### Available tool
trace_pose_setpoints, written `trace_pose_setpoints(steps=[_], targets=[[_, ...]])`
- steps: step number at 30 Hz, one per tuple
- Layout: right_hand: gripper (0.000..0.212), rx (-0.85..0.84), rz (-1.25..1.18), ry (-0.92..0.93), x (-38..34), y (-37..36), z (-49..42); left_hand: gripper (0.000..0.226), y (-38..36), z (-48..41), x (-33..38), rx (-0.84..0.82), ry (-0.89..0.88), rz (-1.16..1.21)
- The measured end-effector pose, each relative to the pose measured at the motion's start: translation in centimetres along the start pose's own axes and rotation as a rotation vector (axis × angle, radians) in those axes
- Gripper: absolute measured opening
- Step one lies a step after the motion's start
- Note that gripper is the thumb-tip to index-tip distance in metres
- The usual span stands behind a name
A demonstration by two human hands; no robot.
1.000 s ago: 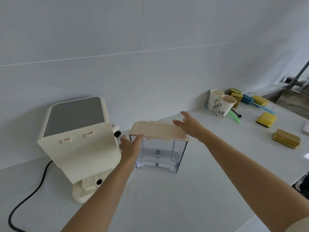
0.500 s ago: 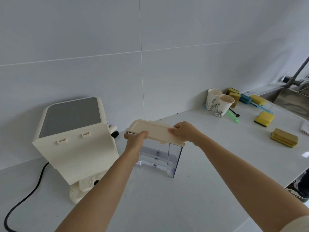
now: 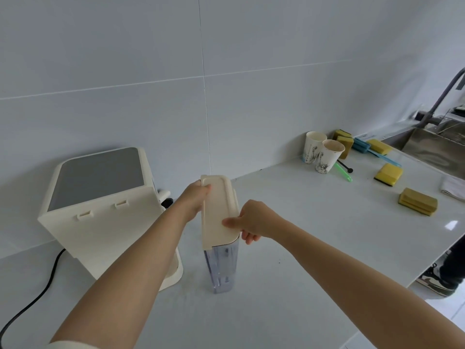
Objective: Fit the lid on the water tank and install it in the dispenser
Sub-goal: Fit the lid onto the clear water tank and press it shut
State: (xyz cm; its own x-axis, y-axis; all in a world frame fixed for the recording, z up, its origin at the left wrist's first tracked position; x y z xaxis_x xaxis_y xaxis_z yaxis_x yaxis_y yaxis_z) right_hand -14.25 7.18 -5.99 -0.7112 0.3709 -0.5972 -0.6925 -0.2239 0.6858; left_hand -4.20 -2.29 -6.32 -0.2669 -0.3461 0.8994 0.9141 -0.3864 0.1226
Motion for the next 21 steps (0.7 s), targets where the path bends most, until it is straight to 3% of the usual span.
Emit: trace_pose_setpoints(steps=[6,10,12,16,21], targets=[[0.047,-0.067,0.060,-0.059,0.2,-0.2,0.3,0.044,-0.1,1.0,0.2,-0.020,0.016,-0.240],[0.056,0.155,0.292,0.004,-0.9,4.0,-0.5,0.059,0.8,2.8,0.0,0.099,0.020,-0.234],[0.053,0.221,0.243,0.084,-2.0,5.2,-1.0,0.063,0.6,4.3,0.0,0.139,-0.006,-0.283],[0.053,0.075,0.103,0.229,-4.8,4.0,-2.4,0.071,-0.3,7.2,-0.5,0.164,-0.062,-0.389],[0.048,-0.010,0.229,0.285,-7.0,1.8,-4.5,0.082,-1.3,8.4,-1.6,0.239,-0.123,-0.586]])
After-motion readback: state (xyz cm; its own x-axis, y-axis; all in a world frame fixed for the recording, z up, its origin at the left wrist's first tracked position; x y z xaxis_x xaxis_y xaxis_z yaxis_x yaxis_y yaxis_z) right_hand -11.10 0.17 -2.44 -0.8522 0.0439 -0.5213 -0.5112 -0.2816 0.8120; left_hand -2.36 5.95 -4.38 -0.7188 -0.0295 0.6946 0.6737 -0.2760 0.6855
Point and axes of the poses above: each hand's wrist, its own z-axis away from the middle knuckle, its own y-axis out of the back of the hand, x = y × z, the point moved 9 cm from there along -z, towards the middle knuckle, and after that the axes turned 3 degrees about y, right-handed, at the moved point
